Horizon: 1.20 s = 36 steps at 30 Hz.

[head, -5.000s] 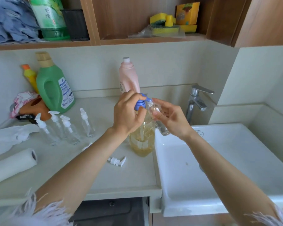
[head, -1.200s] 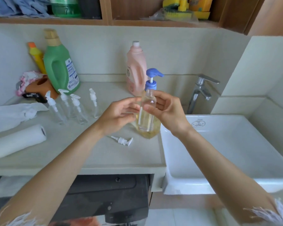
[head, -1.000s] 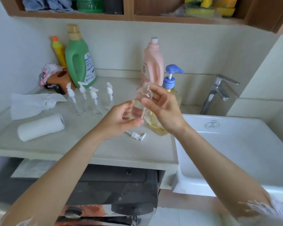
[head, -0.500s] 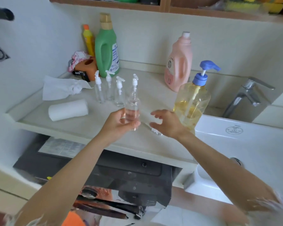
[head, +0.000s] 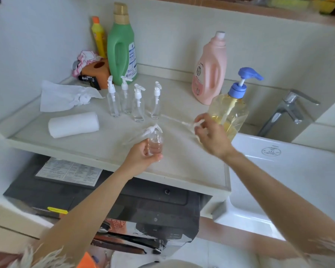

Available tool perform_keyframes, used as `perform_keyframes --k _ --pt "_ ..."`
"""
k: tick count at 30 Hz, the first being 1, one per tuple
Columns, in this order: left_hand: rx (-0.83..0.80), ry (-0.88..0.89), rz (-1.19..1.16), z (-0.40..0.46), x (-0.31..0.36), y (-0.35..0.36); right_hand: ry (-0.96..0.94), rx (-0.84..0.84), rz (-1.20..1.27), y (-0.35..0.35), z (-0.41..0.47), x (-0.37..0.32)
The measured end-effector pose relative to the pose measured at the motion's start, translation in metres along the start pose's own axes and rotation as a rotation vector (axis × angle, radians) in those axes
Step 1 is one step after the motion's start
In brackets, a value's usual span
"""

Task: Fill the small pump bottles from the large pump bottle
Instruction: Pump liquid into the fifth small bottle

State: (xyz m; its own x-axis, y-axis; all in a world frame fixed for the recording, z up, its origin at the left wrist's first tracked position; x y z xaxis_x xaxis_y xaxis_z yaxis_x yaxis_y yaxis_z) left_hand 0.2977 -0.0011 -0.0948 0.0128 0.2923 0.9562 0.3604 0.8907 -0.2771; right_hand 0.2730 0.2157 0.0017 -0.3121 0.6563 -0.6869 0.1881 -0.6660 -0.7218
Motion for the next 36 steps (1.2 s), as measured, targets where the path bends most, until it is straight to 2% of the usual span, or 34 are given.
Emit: perform_keyframes --k 3,5,15,20,25,30,33,36 --pt "-0.013 -0.002 0.032 0.003 0.000 -0.002 -0.072 0.064 0.213 -0.047 -0.008 -0.032" --pt "-0.017 -0.002 0.043 0.004 0.002 -0.003 -0.114 0.073 0.249 -0.061 -0.011 -0.045" --pt "-0.001 0.077 -0.045 0.007 0.017 -0.014 -0.182 -0.063 -0.066 -0.041 0.003 -0.068" --pt "-0.007 0.092 -0.045 0.008 0.015 -0.015 -0.232 -0.059 -0.057 -0.058 0.014 -0.090" --pt "-0.013 0.081 -0.042 0.013 0.009 -0.015 -0.274 -0.209 -0.306 -0.035 0.027 -0.102" --pt "-0.018 0.055 -0.033 0.014 0.004 -0.016 -0.232 -0.417 -0.335 -0.003 0.050 -0.100" --pt "-0.020 0.089 -0.030 0.012 0.011 -0.015 -0.268 -0.543 -0.471 0.027 0.057 -0.105" --pt "-0.014 0.083 -0.021 0.010 0.016 -0.015 -0.196 -0.608 -0.616 0.051 0.059 -0.099"
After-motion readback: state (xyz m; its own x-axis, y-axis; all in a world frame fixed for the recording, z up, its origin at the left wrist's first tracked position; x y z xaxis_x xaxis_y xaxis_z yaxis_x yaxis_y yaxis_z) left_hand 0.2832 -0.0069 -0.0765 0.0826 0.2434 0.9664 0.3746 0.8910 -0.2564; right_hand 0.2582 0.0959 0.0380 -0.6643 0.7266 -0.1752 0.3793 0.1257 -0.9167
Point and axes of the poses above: each hand's wrist, its own z-axis towards the middle knuckle, its own y-axis out of the palm, x = y × z, the point moved 6 cm from there along z, towards the middle knuckle, and after that the axes turned 15 degrees about -x, right-handed, at the moved point
